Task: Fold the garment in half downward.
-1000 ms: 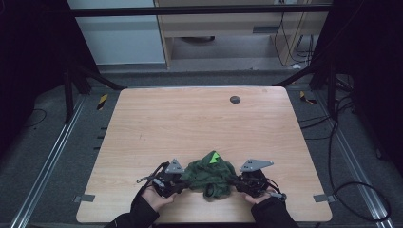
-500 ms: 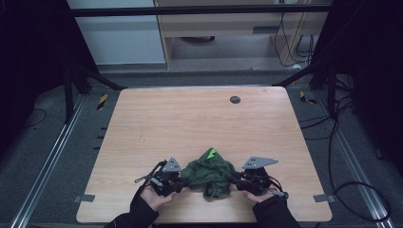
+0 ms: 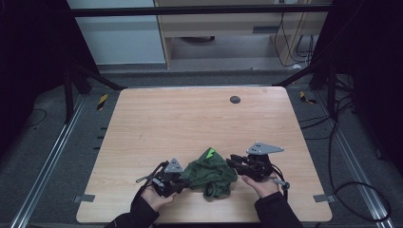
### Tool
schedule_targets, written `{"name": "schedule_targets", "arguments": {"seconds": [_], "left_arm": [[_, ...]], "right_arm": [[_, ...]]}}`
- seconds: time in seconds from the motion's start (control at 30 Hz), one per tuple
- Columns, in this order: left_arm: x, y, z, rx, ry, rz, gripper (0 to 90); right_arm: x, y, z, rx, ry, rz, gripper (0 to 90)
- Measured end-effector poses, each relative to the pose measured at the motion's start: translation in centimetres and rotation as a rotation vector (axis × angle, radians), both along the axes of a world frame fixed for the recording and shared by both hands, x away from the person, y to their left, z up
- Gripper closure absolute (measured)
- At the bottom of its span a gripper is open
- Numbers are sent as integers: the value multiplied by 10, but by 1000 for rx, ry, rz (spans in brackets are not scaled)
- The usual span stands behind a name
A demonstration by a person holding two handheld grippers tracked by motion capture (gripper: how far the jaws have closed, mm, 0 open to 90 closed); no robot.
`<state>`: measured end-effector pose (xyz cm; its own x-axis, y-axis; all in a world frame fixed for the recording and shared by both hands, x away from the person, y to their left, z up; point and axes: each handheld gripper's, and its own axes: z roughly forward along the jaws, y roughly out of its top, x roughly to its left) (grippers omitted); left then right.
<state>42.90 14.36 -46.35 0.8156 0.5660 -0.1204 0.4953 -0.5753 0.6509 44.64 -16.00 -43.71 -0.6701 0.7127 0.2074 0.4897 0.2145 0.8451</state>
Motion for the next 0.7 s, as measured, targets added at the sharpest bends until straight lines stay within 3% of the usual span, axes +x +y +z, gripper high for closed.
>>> {"name": "schedule_targets", "arguments": {"seconds": [0.33,0.37,0.53,0.7], "left_arm": [[1,0,-1,2,4,0,862],[1,0,-1,-2,6,1,862],[2,0,-2,5,5,4,861],[2,0,-2,5,7,4,859]], "right_arm": [[18,18,-6,-6,31,6,669],[22,22,-9,-7,51,10,664],[25,28,-16,-27,74,23,618],[24,29,-25,-50,104,34,628]]}}
